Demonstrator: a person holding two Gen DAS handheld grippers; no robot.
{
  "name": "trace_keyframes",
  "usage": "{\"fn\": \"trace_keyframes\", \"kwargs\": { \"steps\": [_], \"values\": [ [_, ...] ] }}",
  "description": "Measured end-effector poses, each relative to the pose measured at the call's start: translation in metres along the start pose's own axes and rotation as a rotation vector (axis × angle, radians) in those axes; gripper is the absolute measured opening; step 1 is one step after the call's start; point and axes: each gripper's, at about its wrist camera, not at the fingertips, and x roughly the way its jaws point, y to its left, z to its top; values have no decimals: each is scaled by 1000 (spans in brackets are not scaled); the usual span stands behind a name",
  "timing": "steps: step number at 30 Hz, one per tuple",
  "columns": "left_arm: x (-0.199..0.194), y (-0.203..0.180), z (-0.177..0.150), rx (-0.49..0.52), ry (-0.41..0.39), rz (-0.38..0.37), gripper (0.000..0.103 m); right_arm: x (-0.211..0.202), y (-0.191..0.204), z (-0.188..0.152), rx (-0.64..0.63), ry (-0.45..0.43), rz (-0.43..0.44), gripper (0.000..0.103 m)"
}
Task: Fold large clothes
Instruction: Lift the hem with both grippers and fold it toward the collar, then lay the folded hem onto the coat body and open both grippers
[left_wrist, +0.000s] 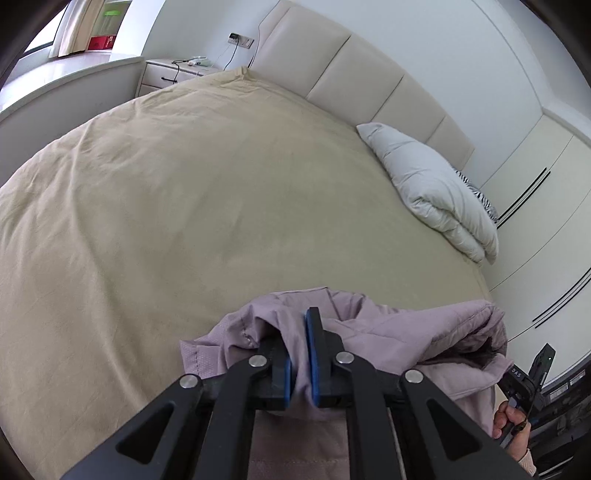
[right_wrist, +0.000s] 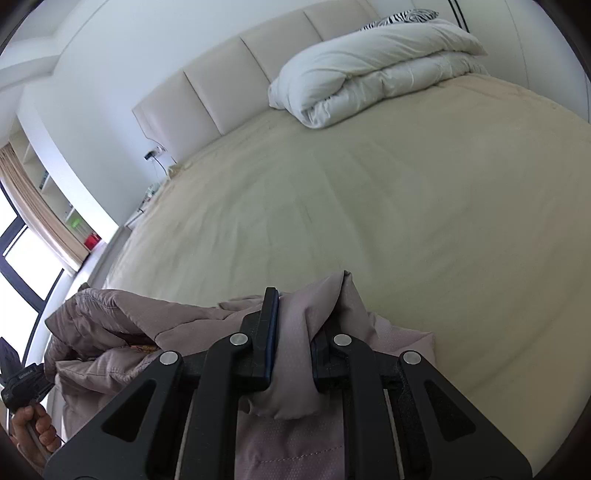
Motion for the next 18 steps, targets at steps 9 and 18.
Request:
{"fn": "trace_keyframes", "kwargs": {
  "steps": [9, 18],
  "values": [
    [-82, 4, -5, -44, -196, 9, 65, 24, -50, 4, 311, 5, 307, 31],
    [-82, -100, -44, 358, -231, 153, 65, -42, 88, -25, -192, -13, 66, 62]
  ]
}}
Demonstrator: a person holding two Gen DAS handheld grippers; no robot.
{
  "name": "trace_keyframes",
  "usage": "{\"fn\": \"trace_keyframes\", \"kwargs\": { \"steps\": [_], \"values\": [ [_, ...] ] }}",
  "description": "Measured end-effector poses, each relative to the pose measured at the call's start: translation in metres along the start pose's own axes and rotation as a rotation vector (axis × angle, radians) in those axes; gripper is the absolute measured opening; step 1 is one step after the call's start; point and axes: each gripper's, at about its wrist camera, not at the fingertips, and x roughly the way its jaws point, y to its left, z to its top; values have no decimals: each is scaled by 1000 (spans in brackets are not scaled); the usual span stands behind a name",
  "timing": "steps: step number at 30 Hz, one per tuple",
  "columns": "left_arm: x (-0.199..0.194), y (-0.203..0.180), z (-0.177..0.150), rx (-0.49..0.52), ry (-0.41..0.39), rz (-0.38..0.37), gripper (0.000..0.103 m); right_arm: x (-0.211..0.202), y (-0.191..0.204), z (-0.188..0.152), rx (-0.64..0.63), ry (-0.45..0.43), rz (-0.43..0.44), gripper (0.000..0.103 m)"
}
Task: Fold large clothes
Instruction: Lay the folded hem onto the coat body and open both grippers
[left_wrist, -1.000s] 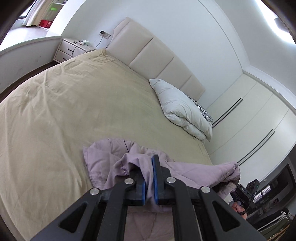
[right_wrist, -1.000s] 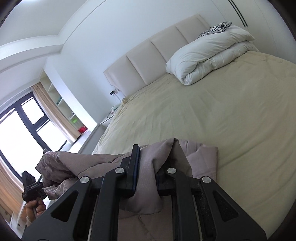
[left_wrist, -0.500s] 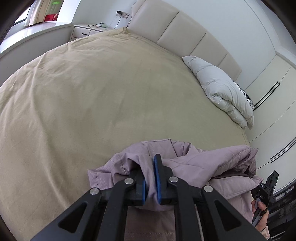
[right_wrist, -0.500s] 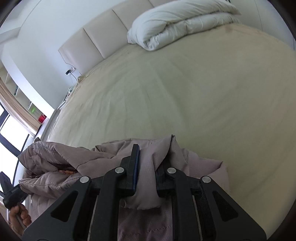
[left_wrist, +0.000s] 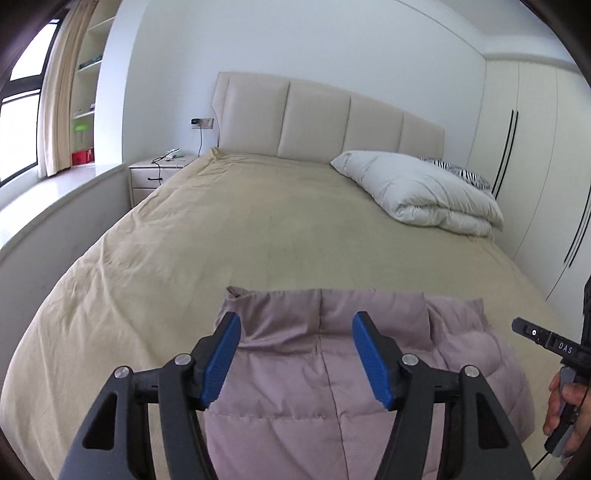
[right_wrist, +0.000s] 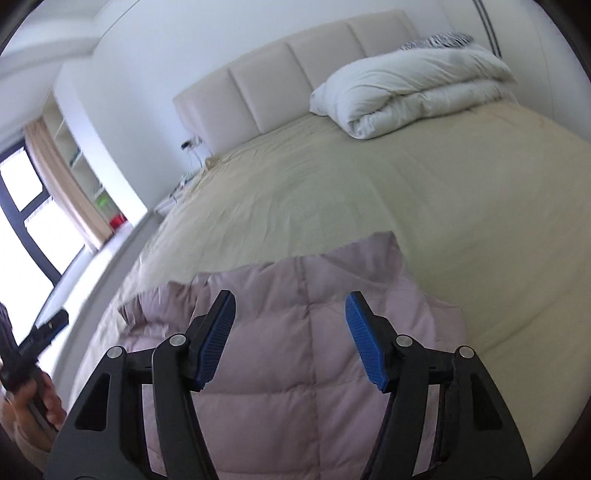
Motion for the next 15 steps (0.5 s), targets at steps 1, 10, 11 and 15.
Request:
{"fn": "trace_keyframes", "kwargs": {
  "steps": [1, 10, 11, 15],
  "values": [
    [10, -10, -5, 38, 19, 20, 65, 9, 18, -1, -69, 27, -43, 62],
    [129, -35, -37, 173, 275, 117, 72, 98, 17, -60, -108, 198, -161, 64],
    [136, -32, -39, 156, 279, 121, 77, 105, 12, -62, -93, 199, -145, 66],
    [149, -29, -44, 143, 271, 125, 80, 127, 3, -65, -105, 206, -121, 68]
  ]
}}
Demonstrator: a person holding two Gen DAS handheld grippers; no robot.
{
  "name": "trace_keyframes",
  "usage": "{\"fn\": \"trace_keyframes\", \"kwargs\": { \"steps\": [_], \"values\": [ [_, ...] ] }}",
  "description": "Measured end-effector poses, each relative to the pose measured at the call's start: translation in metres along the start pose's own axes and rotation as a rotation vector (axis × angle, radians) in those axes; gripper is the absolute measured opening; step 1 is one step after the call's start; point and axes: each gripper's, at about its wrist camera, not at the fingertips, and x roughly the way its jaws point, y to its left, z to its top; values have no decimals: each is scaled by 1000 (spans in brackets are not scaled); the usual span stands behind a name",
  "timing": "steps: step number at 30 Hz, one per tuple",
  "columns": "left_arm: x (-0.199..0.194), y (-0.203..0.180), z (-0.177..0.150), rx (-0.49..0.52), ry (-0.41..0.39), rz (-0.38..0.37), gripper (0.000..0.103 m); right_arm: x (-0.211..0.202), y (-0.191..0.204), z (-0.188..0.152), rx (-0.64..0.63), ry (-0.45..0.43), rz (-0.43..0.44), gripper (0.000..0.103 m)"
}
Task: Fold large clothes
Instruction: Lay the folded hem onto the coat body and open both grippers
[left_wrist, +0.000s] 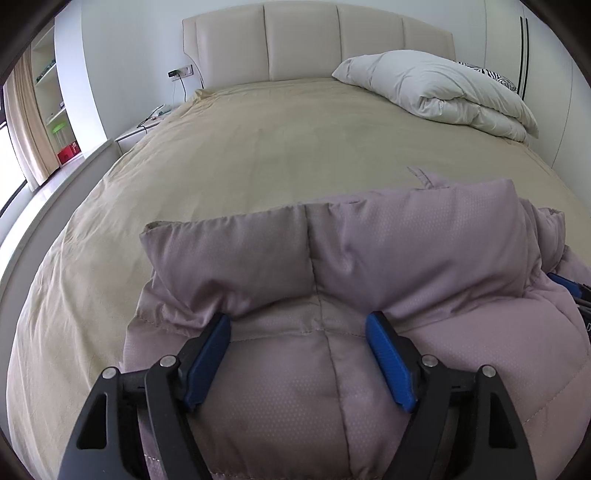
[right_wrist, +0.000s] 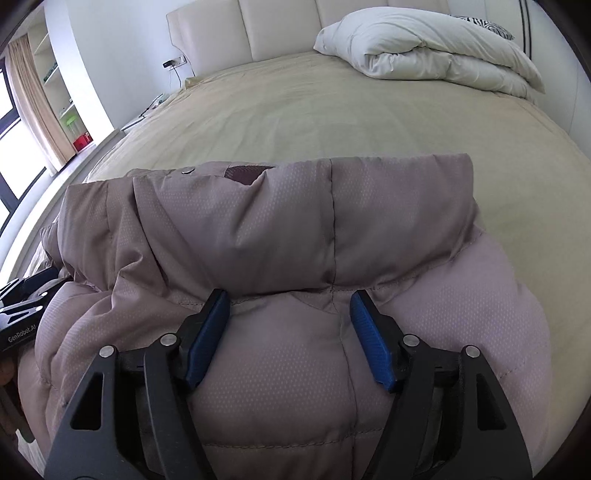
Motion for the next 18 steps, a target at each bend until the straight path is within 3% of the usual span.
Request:
{"fn": "trace_keyframes", "kwargs": {
  "steps": [18],
  "values": [
    [30, -6, 2, 6, -13, 15, 81, 39, -11, 16, -3, -22, -16, 69]
  ]
}}
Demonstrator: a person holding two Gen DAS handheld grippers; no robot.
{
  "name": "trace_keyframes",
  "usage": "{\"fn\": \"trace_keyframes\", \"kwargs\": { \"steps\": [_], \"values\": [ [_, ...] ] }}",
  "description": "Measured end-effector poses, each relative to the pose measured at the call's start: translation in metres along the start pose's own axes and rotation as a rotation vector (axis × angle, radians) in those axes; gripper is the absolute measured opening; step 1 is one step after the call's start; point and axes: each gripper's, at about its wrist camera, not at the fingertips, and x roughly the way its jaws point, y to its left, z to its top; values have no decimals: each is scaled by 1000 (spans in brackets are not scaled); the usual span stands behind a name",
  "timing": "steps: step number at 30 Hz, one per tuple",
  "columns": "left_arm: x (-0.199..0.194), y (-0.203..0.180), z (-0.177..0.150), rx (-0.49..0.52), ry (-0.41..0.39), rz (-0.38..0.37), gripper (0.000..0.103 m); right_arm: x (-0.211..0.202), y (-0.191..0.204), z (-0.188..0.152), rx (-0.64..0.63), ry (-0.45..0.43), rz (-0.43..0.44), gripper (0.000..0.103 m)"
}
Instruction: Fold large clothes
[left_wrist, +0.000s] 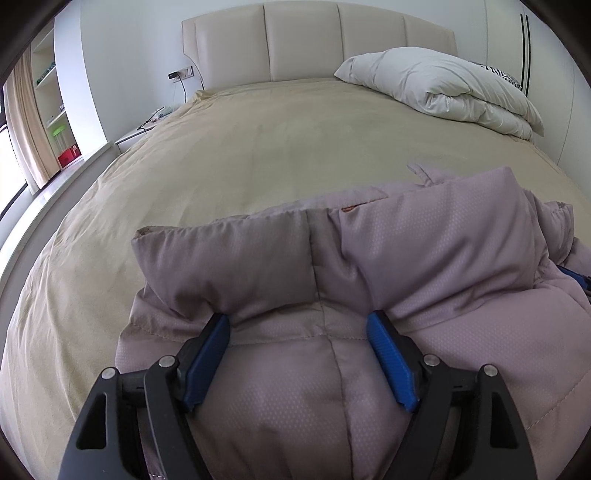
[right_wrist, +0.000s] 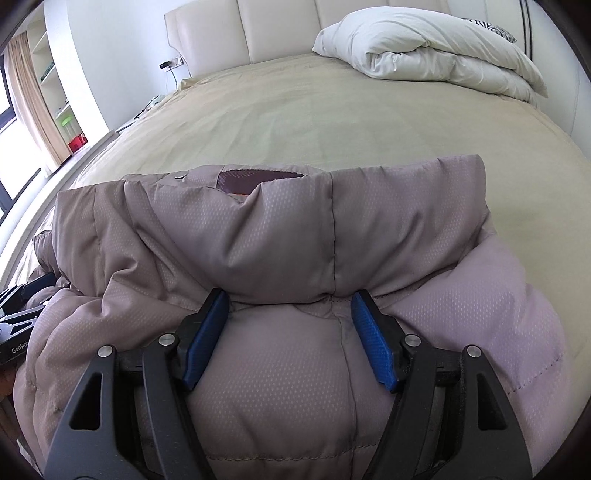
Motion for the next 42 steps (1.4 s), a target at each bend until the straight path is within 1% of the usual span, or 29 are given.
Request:
{"fn": "trace_keyframes", "kwargs": {
  "steps": [4, 9, 12, 13, 14, 15, 16, 17, 18, 19, 20, 21, 22, 23, 24, 26, 28, 31, 33, 35, 36, 37, 39, 40, 42],
  "values": [
    [0, 0, 0, -2, -5, -1, 81, 1, 0, 0, -2, -7, -4, 69],
    [-1, 0, -1, -7, -11, -3, 81, -8, 7, -10, -4, -17, -17, 69],
    [-9, 8, 2, -29, 25, -40, 80, -12, 8, -10, -3, -21, -15, 69],
    [-18, 10, 1, -31, 33, -42, 80, -16, 8, -10, 7, -12, -5, 69],
    [-32, 12, -1, -35, 24, -33, 79, -21, 8, -8, 13, 6, -1, 69],
    [-50, 13, -5, -43, -2, -28, 78, -30, 9, -7, 18, 18, -9, 69],
    [-68, 13, -11, -52, -31, -33, 78, -46, 12, -8, 22, 7, -8, 69],
    [-86, 13, -18, -59, -62, -41, 78, -67, 15, -12, 16, -34, 8, 69],
    [-101, 10, -28, -58, -90, -37, 78, -90, 21, -18, -4, -86, 22, 69],
    [-109, 6, -37, -47, -97, -25, 78, -110, 28, -26, -25, -131, 28, 69],
    [-110, 1, -46, -29, -87, -15, 78, -128, 35, -37, -46, -167, 33, 69],
    [-107, -3, -55, -16, -77, -8, 79, -136, 44, -48, -79, -168, 37, 69],
    [-102, -3, -62, -22, -71, -7, 79, -135, 55, -60, -130, -140, 25, 69],
    [-98, -2, -67, -33, -68, -14, 81, -129, 62, -73, -173, -111, -5, 69],
    [-94, -1, -69, -36, -65, -17, 83, -122, 65, -84, -183, -106, -23, 69],
    [-88, -3, -68, -22, -53, -9, 85, -113, 62, -102, -166, -135, -16, 69],
    [-82, -5, -68, 1, -43, 2, 87, -106, 64, -111, -177, -145, -37, 69],
    [-77, 0, -63, -19, -11, -17, 89, -100, 72, -112, -207, -129, -86, 70],
    [-86, 5, -61, -48, 3, -34, 87, -100, 69, -109, -195, -93, -73, 70],
    [-105, 11, -64, -81, -18, -54, 84, -108, 66, -97, -156, -23, -45, 70],
    [-116, 12, -68, -82, -39, -55, 84, -116, 63, -90, -126, -7, -38, 70],
    [-124, 13, -71, -82, -55, -58, 83, -127, 60, -85, -95, -29, -18, 70],
    [-137, 16, -77, -85, -88, -81, 83, -153, 57, -79, -51, -122, 30, 70],
    [-142, 16, -78, -81, -98, -81, 83, -161, 59, -73, -48, -151, 43, 70],
    [-146, 16, -78, -65, -114, -57, 83, -162, 70, -60, -74, -148, 53, 70]
  ]
}}
